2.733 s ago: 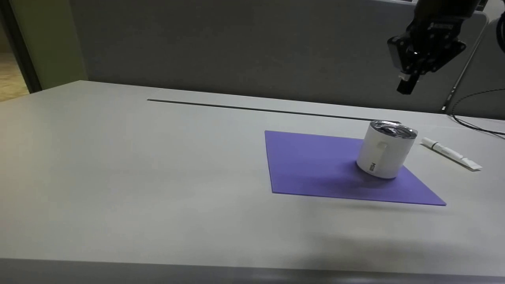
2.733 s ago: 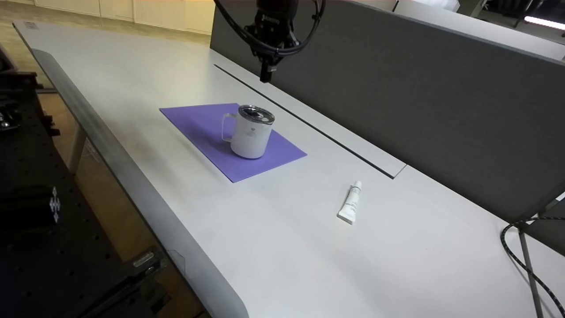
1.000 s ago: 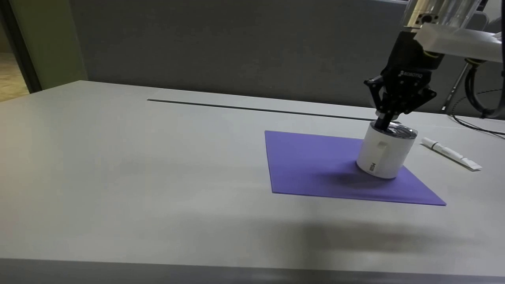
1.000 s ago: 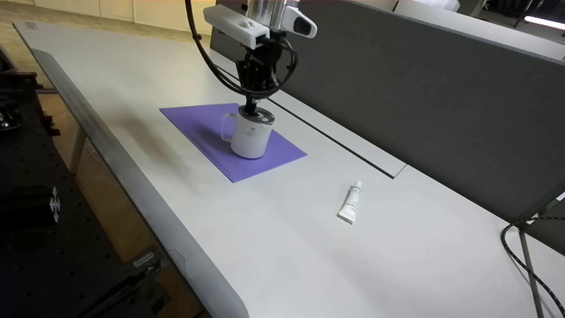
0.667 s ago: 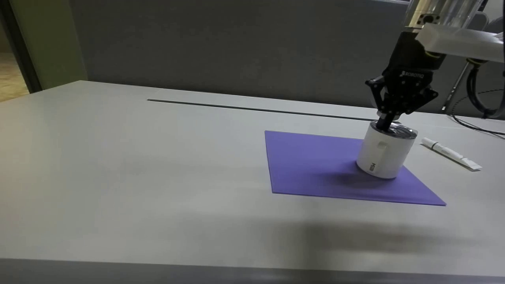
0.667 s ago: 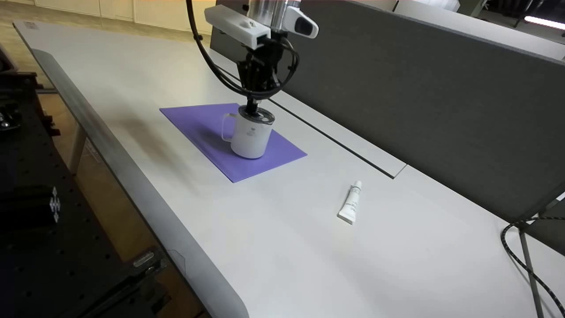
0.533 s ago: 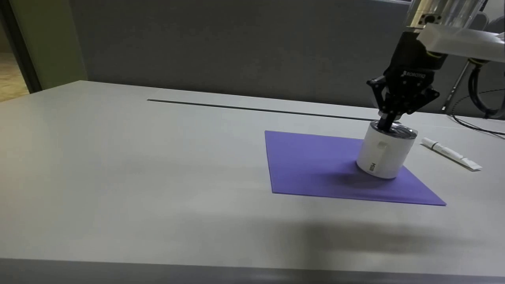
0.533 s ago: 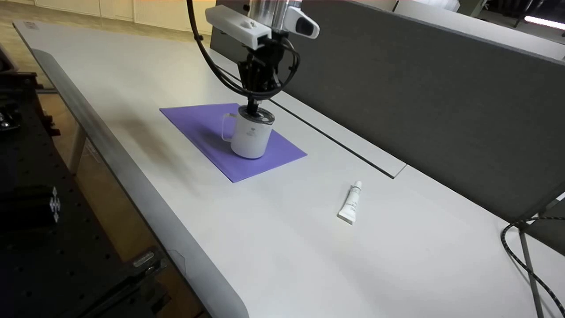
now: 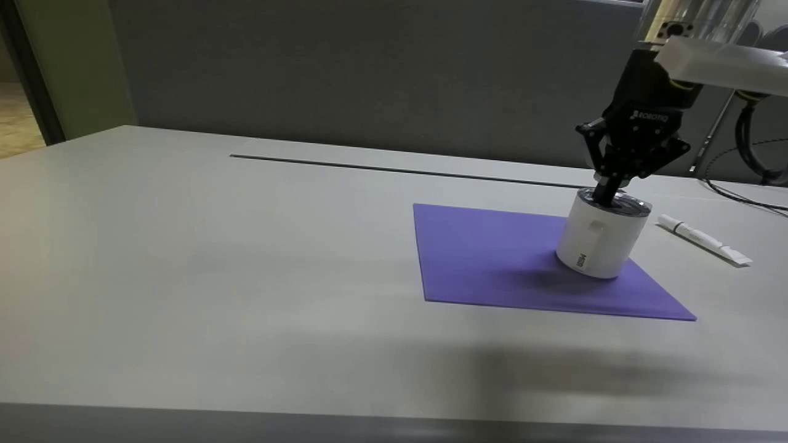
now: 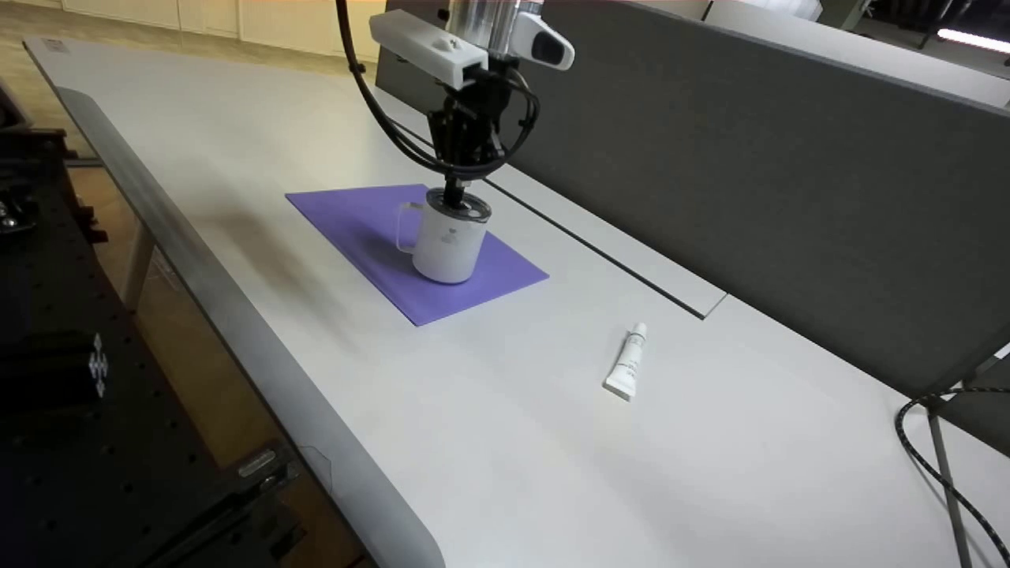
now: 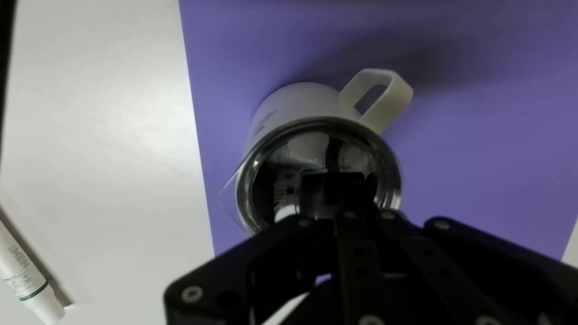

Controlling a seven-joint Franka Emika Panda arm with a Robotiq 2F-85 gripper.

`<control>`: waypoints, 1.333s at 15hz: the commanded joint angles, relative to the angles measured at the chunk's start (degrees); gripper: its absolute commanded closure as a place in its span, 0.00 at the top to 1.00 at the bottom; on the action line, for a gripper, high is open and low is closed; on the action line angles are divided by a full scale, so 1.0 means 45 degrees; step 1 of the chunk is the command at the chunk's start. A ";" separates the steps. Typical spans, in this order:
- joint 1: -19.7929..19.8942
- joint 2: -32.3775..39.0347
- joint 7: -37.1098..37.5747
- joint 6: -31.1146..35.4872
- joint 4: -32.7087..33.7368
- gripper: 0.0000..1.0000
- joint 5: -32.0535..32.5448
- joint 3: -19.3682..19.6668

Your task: Open the black slider on the top of the cup

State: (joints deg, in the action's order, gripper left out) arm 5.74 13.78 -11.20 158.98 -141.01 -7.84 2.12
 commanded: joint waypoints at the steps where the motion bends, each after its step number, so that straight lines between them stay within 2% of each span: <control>1: 0.0144 0.0445 0.0349 -0.0028 0.0362 0.00 0.0282 0.0100; 5: 0.0390 -0.0212 0.0016 -0.0425 0.0713 0.00 -0.0501 -0.0258; 7: 0.0008 -0.0763 0.0614 -0.0919 0.0965 0.00 0.0865 0.0347; 9: 0.0095 -0.1240 0.0399 -0.1445 0.1236 0.00 0.1223 0.0376; 11: 0.0207 -0.1594 -0.0138 -0.2637 0.1592 0.00 0.1223 0.0316; 12: 0.0175 -0.1680 -0.0082 -0.3416 0.1809 0.25 0.1396 0.0393; 14: 0.0172 -0.1809 -0.0305 -0.4656 0.2191 0.32 0.1519 0.0445; 16: 0.0150 -0.1909 -0.0361 -0.5362 0.2420 0.47 0.1692 0.0497; 20: 0.0130 -0.1985 -0.0457 -0.5722 0.2575 0.73 0.1979 0.0549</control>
State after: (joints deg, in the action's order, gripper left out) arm 6.44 5.36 -13.24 135.72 -130.70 -0.48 4.15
